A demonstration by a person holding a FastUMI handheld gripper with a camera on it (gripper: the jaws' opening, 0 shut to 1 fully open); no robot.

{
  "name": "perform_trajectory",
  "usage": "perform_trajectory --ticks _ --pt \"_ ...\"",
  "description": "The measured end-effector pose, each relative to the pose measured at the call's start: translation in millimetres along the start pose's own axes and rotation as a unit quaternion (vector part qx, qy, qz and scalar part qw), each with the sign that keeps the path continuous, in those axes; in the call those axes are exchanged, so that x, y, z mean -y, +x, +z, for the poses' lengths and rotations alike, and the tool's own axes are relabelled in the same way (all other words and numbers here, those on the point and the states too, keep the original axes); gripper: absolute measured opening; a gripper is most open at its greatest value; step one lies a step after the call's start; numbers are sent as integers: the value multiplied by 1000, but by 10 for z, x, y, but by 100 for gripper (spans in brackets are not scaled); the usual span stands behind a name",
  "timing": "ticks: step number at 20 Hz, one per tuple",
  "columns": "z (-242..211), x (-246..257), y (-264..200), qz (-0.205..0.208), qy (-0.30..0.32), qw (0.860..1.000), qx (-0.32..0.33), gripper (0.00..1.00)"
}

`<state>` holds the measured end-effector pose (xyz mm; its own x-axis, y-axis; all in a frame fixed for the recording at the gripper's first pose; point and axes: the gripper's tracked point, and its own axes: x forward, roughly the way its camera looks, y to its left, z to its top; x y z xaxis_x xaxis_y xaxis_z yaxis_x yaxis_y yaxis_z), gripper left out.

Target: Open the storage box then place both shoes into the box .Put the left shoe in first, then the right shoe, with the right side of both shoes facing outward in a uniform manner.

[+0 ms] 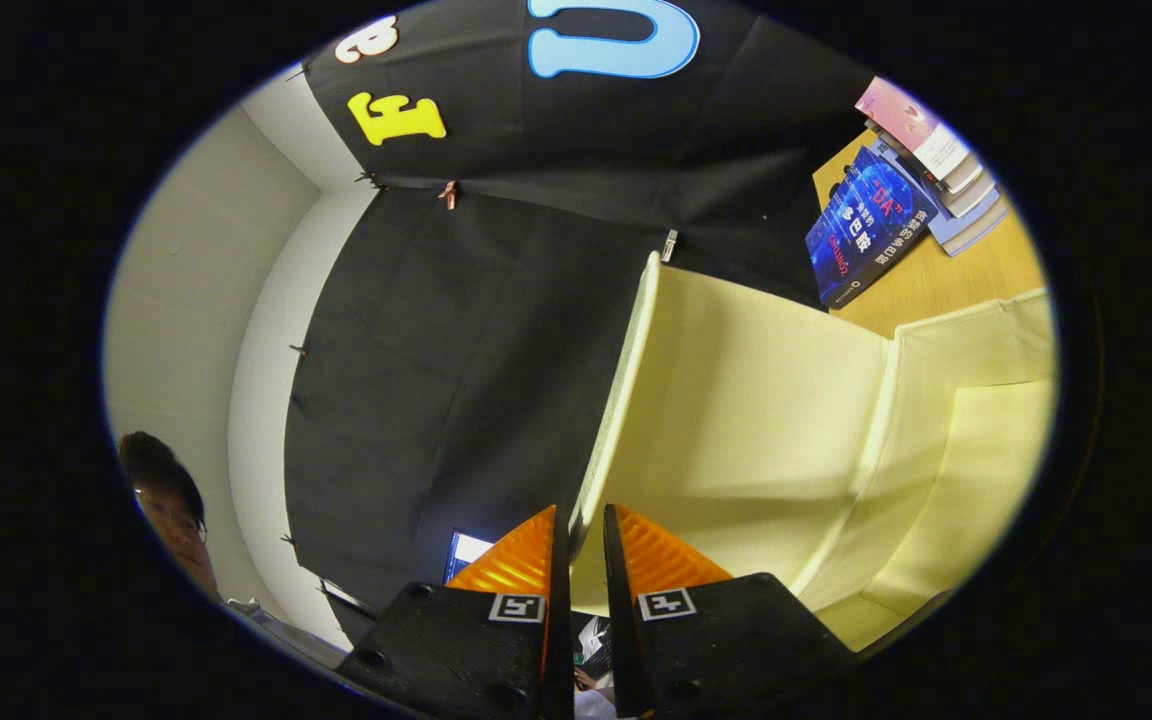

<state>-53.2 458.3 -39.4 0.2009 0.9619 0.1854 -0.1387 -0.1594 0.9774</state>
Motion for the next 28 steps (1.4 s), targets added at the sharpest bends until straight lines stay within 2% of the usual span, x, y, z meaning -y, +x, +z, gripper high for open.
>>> perform_trajectory --ticks 1,2,4,6,7,9,13,15,16,17,19,23,25,28 --pt "5 23 39 -5 2 1000 2 19" --pt "16 41 79 -10 5 1000 6 29" --pt "23 52 96 -14 7 1000 14 33" --pt "66 104 120 -26 8 999 26 58" --pt "84 131 120 -34 8 999 30 62" --pt "108 254 72 -61 -6 997 37 88" --pt "133 430 -257 -129 -38 990 49 91" --pt "200 539 -543 -175 -59 981 57 91" --pt "236 641 -727 -211 -73 973 61 91" --pt "326 867 -837 -250 -92 961 69 91" --pt "486 1011 -1292 -314 -127 936 94 91" --pt "663 1206 -2266 -409 -152 892 120 91" --pt "760 1365 -2777 -455 -145 870 126 91" --pt "802 1554 -3413 -496 -129 850 119 91"
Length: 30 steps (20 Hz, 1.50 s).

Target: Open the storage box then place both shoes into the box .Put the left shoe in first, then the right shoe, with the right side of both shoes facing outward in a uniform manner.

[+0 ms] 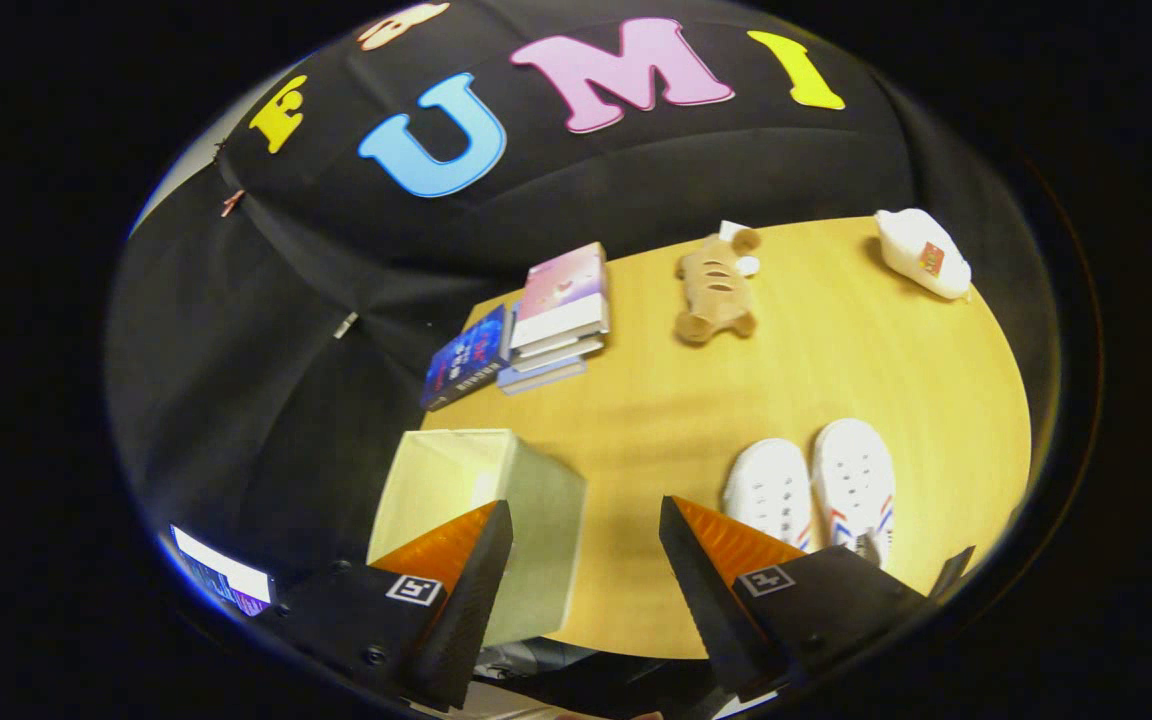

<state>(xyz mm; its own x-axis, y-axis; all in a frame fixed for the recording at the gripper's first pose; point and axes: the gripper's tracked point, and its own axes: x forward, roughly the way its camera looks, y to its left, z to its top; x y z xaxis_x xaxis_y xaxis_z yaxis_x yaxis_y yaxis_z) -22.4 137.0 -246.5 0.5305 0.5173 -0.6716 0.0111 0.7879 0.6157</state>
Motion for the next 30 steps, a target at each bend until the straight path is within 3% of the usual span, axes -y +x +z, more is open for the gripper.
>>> perform_trajectory --ticks 3,8,10,14,15,16,21,23,24,27,30 --pt "-147 619 -26 -36 -8 998 -48 89" --pt "-529 1201 120 -40 5 990 -136 68" --pt "-699 1429 217 -58 -23 985 -162 68" --pt "-825 1654 451 -75 -49 977 -193 68" --pt "-826 1671 524 -76 -47 976 -197 65" --pt "-831 1700 560 -78 -47 975 -204 52" --pt "-1040 1759 714 -78 -65 962 -255 52" --pt "-1061 1893 772 -109 -81 955 -264 48" --pt "-1080 1874 758 -110 -69 954 -269 28" --pt "-1065 1877 745 -103 -42 955 -273 10" --pt "-1037 1792 662 -89 11 960 -264 7"
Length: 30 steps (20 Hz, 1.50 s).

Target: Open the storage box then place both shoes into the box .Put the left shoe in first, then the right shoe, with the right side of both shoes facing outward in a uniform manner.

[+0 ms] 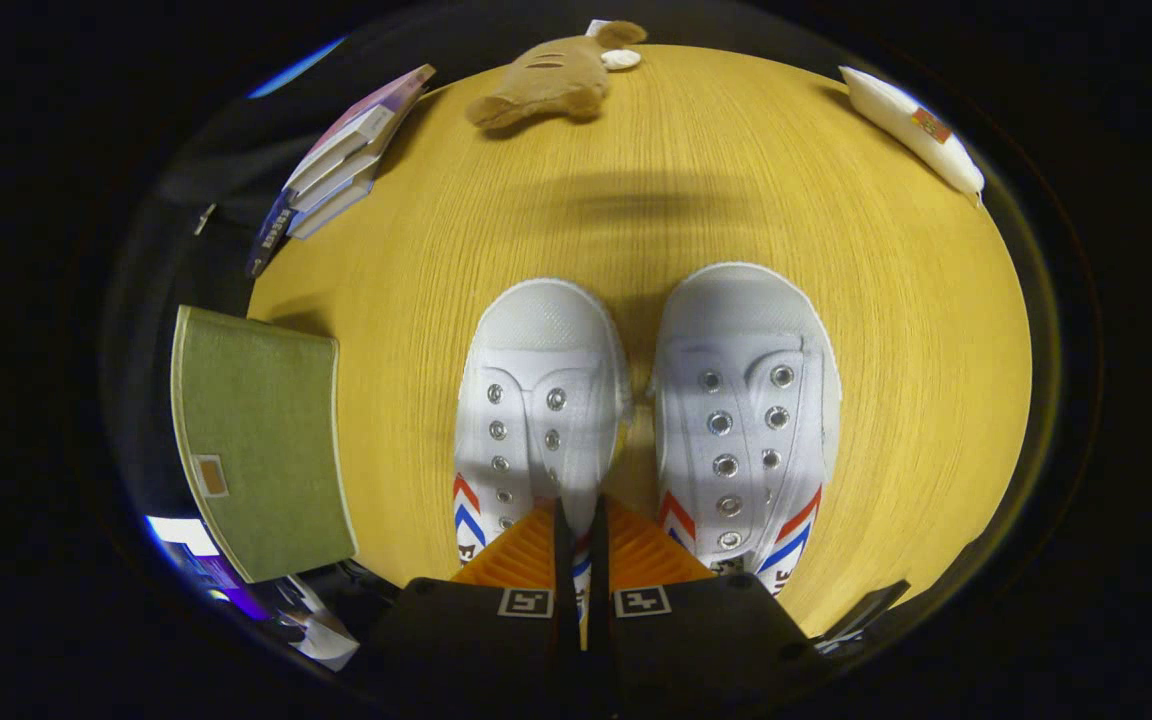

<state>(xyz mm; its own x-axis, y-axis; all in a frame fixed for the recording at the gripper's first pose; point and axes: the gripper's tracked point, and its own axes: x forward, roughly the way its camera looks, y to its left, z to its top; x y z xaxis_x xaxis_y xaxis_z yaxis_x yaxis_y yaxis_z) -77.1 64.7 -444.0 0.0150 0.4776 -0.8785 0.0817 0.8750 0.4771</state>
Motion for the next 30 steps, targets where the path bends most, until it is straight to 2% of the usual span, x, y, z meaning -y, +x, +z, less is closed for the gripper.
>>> perform_trajectory --ticks 4,8,12,15,20,25,30 --pt "-71 -79 -138 3 2 1000 8 7" --pt "-48 -380 -387 35 28 998 32 7" --pt "67 -813 -746 71 51 994 62 7" --pt "179 -1181 -1044 83 46 992 87 7" --pt "289 -2042 -1402 132 53 983 113 7" --pt "137 -2944 -1320 168 46 980 91 7" --pt "-45 -3503 -945 148 35 986 67 7"
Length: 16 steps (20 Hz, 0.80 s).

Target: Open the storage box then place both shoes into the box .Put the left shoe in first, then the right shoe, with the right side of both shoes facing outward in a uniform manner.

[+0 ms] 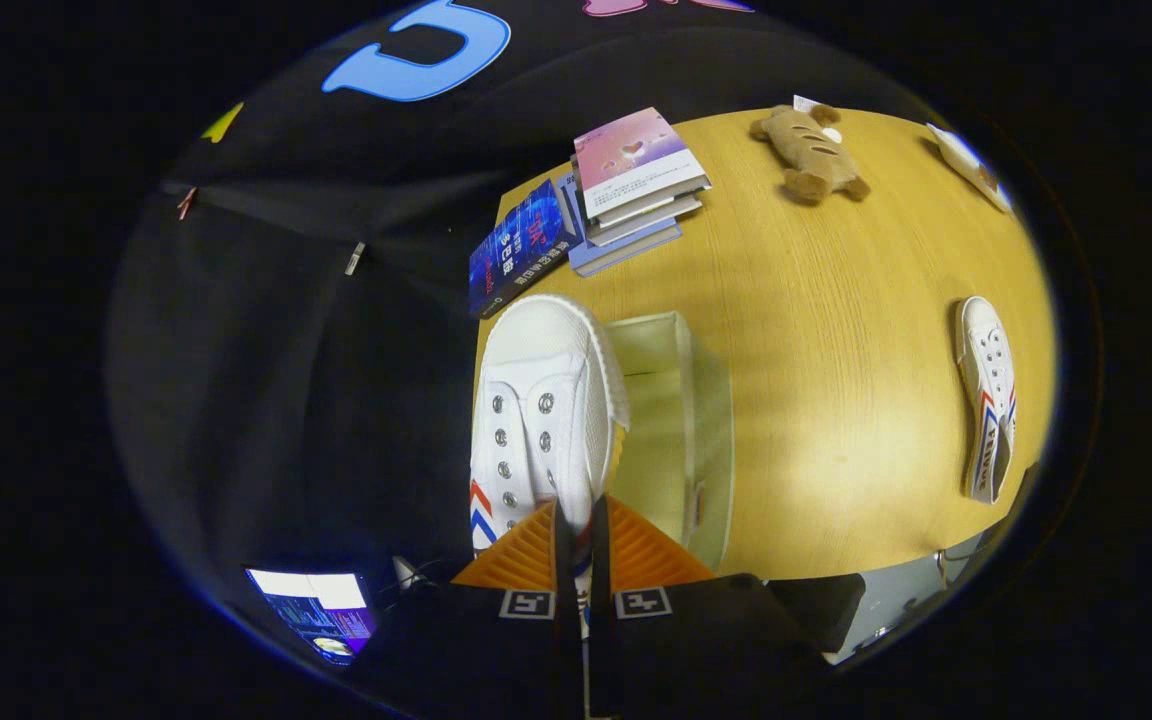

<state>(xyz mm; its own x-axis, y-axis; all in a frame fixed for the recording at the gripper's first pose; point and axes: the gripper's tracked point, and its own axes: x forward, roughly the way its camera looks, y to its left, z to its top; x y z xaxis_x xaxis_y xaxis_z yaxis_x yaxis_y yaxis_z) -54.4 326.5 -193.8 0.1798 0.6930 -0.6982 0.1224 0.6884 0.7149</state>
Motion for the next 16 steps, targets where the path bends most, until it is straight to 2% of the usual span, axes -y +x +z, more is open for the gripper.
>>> perform_trajectory --ticks 9,16 --pt "-238 -362 576 -22 -8 999 -29 7" --pt "-294 -362 587 -42 3 999 -22 7"
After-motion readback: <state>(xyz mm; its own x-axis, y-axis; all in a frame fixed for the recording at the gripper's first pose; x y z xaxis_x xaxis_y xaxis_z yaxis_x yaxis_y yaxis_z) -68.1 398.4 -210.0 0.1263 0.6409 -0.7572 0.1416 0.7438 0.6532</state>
